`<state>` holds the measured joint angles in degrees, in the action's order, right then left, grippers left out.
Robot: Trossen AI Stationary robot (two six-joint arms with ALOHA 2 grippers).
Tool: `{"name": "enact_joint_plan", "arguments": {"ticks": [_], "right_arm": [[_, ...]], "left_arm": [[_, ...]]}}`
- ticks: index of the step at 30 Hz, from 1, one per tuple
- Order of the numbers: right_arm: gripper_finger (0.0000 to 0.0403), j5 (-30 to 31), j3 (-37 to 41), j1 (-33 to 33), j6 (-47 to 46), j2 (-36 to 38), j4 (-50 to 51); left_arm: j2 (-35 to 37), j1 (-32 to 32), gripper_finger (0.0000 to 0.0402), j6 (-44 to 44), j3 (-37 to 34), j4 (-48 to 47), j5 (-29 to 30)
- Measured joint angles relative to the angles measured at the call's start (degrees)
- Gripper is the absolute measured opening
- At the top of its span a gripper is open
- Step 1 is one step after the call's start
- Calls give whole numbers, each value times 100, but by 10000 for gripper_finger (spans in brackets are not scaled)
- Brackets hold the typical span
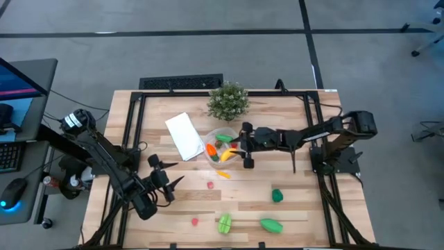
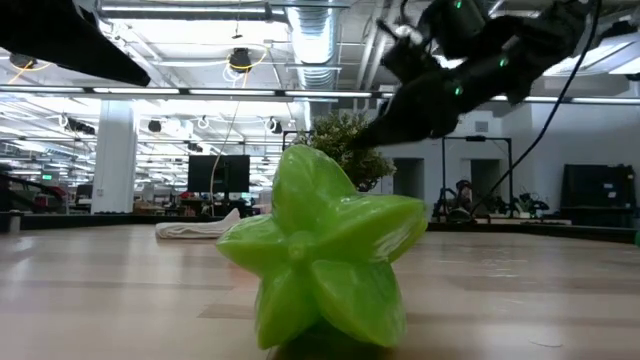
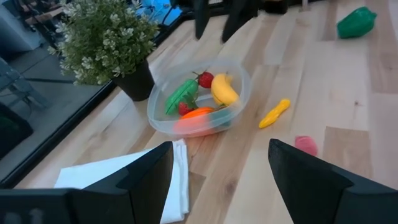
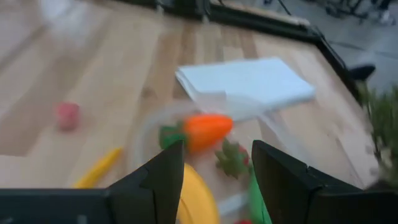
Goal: Pick and placing Produce into tupperware
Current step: Put the bottom pink peach into the transparent bin
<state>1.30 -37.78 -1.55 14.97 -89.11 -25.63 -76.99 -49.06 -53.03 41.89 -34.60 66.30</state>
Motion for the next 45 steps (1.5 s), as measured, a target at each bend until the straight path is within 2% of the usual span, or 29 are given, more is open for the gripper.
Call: {"name": "enact_joint_plan", "arguments": {"ticks": [3,16,21,26,37,45], "right_arm": [[178,0,-50,221,88,294,235],[177,2,-53,1178,202,1675,1468],[177,0,-55,1597,124,1840,1929],[177,0,-52,1979,95,1753,1986],[177,8,-50,2584,-229,1662,2129],[177,24,-50,2766,-372,1662,2096]], "left_arm": [[0,122,254,6,0,114,-15],[0,617,254,4,0,633,-947],[0,621,254,157,0,919,-1056],[0,617,254,442,0,1212,-1279],[0,617,254,1179,0,1731,-2513],[0,615,254,1447,0,2378,-3923]]}}
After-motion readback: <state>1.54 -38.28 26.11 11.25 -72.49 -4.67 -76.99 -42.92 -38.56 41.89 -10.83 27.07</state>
